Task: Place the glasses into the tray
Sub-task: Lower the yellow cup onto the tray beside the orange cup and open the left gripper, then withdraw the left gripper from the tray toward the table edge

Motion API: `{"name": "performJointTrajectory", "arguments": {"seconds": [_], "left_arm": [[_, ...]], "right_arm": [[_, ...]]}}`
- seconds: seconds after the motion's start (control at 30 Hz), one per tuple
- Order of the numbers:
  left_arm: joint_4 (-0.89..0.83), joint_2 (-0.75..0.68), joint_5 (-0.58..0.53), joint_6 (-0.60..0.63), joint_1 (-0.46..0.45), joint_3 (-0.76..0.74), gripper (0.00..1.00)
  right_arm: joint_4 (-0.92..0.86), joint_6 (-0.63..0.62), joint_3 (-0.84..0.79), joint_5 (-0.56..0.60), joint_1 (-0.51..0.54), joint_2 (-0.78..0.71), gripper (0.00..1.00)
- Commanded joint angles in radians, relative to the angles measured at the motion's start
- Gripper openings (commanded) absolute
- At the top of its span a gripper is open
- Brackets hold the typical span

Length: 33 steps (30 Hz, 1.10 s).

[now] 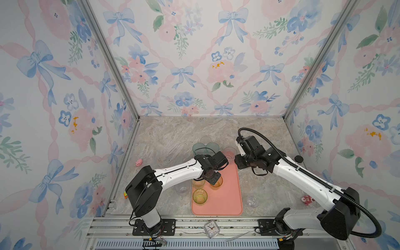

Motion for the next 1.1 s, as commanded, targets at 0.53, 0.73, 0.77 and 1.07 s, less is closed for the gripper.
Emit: {"name": "performJointTrajectory", "arguments": {"seconds": [0.53, 0.73, 0.77, 1.07], "left_arm": [[0.010, -0.244, -0.107, 0.020, 0.025, 0.045, 0.21], [0.145, -0.433, -0.231, -0.055, 0.136, -0.059, 0.22], [0.176, -0.474, -0.258, -0.076, 0.153, -0.093, 0.22], [0.393, -0.810, -0.457, -0.174, 0.242, -0.386, 0.28]], "right_arm": [[0.008, -0.005, 0.008, -0.007, -0.010, 0.010, 0.42], [-0.003, -0.030, 0.030, -0.027, -0.001, 0.010, 0.42], [-0.011, -0.038, 0.043, -0.030, 0.010, 0.011, 0.42], [-0.036, -0.108, 0.230, -0.071, 0.222, 0.102, 0.39]]}}
